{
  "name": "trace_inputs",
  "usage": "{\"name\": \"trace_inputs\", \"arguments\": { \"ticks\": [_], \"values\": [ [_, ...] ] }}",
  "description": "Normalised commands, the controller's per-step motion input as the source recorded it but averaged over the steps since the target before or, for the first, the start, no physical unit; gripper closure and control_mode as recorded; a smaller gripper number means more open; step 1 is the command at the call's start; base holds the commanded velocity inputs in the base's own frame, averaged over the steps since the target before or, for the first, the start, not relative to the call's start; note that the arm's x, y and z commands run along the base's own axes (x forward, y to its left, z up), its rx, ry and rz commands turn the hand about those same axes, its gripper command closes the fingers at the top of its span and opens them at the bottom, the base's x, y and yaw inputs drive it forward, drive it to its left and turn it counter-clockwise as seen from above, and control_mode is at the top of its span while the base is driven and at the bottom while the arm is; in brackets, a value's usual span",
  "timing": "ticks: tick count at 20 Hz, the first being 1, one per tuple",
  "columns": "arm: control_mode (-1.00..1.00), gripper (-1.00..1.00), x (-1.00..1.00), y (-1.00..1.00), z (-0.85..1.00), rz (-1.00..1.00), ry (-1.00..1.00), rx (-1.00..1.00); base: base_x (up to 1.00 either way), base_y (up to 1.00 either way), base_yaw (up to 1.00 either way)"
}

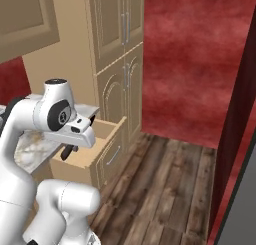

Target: Pick up the metallic utensils from the counter and place them in the open drawer. Make sure not to pick up any wooden utensils.

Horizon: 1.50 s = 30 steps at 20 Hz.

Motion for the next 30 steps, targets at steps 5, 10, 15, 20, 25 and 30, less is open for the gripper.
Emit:
{"name": "trace_inputs", "arguments": {
  "ticks": [5,10,15,20,25,30],
  "values": [
    [-1.00,1.00,0.61,0.40,-0.13,0.00,0.00,0.00,0.00,0.00,0.00],
    [-1.00,1.00,0.74,0.41,-0.18,0.01,0.00,0.00,0.00,0.00,0.00],
    [-1.00,1.00,0.88,0.26,-0.35,0.01,0.00,0.00,0.00,0.00,0.00],
    [-1.00,1.00,0.64,-0.02,-0.48,0.00,0.01,0.00,0.00,0.00,0.00],
    [-1.00,1.00,0.79,0.00,-0.45,-0.02,0.00,0.00,0.00,0.00,0.00],
    [-1.00,1.00,0.79,0.00,-0.63,0.00,0.03,0.00,0.00,0.00,0.00]
  ]
}}
